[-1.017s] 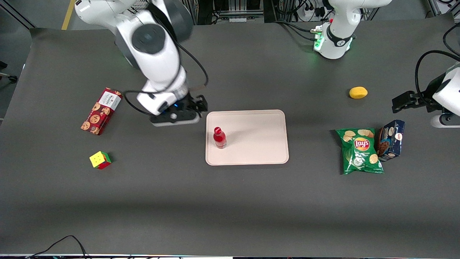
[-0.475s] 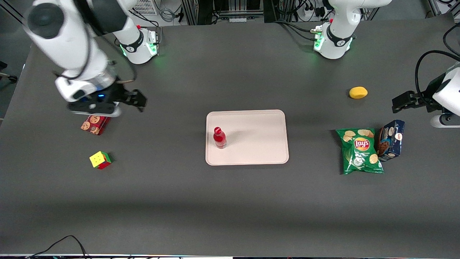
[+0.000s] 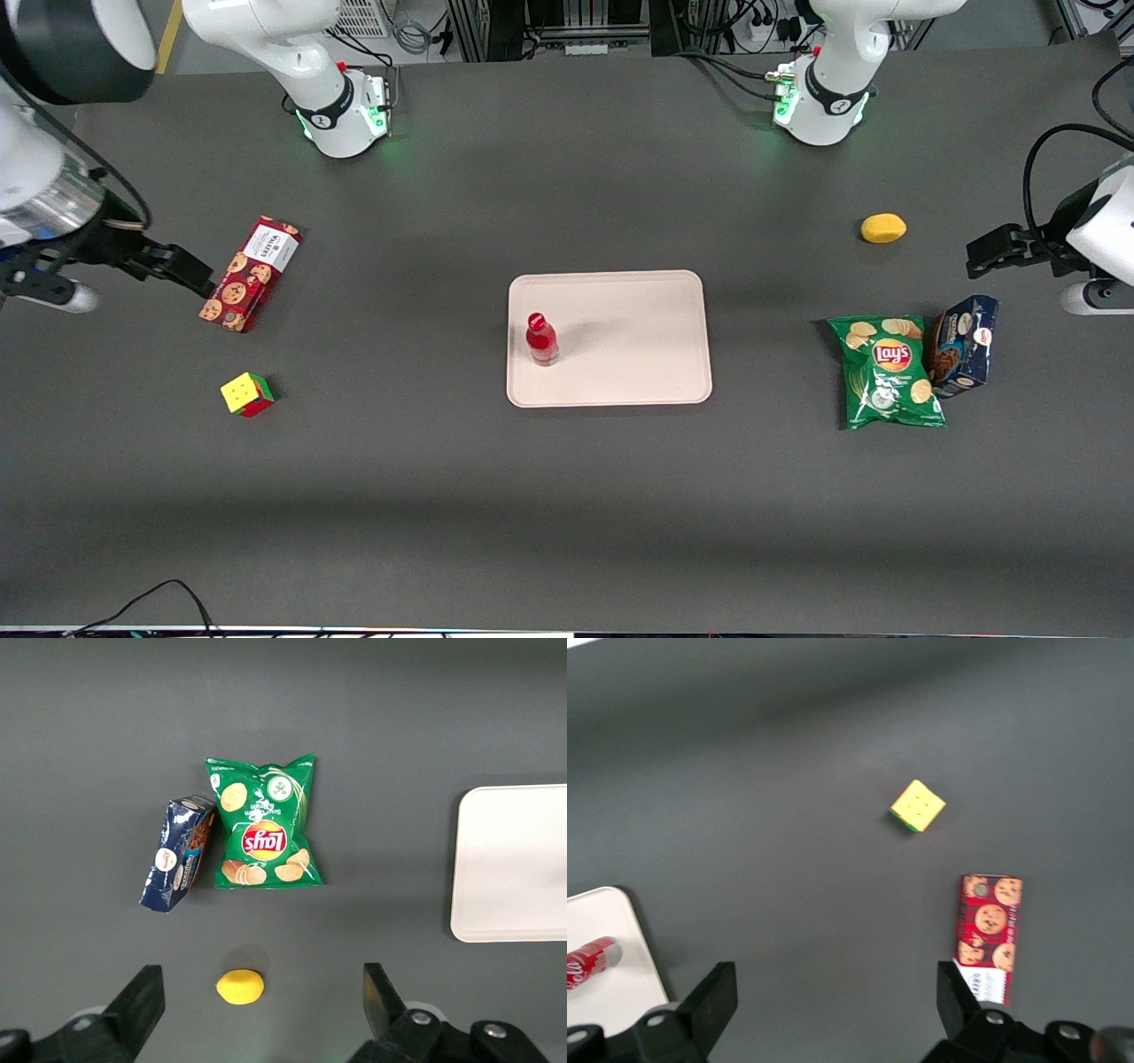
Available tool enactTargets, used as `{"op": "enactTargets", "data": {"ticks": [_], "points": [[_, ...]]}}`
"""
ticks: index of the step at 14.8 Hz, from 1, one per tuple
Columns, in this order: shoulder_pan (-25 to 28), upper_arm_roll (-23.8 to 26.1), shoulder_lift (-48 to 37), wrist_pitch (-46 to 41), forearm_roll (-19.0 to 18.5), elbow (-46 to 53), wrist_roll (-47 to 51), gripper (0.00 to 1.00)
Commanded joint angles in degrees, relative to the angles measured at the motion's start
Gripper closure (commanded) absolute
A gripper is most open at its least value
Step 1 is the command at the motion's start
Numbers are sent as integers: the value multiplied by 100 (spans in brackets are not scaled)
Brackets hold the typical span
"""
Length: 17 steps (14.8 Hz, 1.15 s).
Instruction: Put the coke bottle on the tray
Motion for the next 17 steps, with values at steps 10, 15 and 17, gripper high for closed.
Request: {"op": "enactTargets", "data": {"ticks": [10,15,17], "points": [[-681,-34,332,-208,73,540,-244,0],[-682,-34,367,-217,64,593,-244,0],[-682,-34,376,-225,64,602,-253,0]]}}
